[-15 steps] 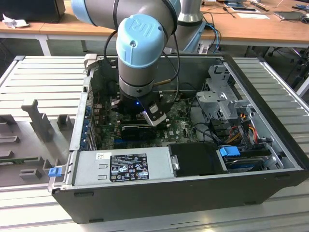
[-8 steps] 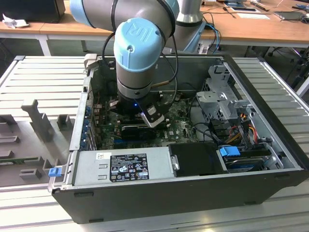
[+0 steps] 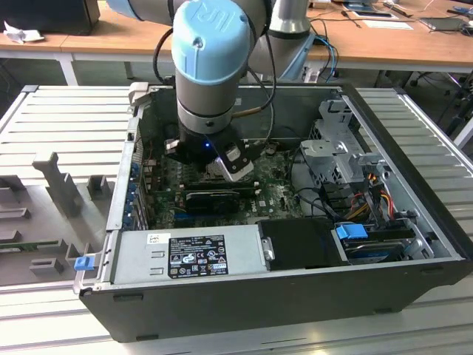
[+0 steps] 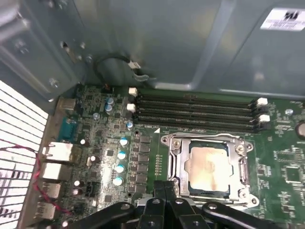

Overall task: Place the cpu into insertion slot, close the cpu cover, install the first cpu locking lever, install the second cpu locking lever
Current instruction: 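Install the second cpu locking lever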

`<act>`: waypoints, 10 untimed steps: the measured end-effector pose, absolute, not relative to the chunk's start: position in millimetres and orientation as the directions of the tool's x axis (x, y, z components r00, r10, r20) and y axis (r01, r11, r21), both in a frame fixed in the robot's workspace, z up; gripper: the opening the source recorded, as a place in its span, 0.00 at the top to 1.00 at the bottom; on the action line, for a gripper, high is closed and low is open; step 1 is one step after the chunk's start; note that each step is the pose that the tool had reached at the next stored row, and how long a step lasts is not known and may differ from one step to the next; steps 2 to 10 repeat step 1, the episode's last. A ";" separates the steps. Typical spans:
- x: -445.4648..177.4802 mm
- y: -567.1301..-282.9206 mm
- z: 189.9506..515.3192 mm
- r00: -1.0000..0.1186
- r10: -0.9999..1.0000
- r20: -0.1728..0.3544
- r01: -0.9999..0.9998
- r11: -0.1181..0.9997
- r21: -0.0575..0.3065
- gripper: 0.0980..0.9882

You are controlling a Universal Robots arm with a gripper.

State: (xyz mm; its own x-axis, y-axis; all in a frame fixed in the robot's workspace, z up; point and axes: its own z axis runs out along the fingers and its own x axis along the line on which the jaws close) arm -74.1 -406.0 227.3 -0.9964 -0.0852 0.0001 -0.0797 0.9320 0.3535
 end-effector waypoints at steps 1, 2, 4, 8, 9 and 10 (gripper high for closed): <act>-74.1 -406.0 228.2 -0.996 -0.085 0.000 -0.080 0.932 0.354 0.99; -74.1 -406.0 228.2 -0.996 -0.085 0.000 -0.080 0.932 0.354 0.99; -74.1 -406.0 228.2 -0.996 -0.085 0.000 -0.080 0.932 0.354 0.99; -74.1 -406.0 228.2 -0.996 -0.085 0.000 -0.080 0.932 0.354 0.99; -74.1 -406.0 228.2 -0.996 -0.085 0.000 -0.080 0.932 0.354 0.99; -74.1 -406.0 228.2 -0.996 -0.085 0.000 -0.080 0.932 0.354 0.99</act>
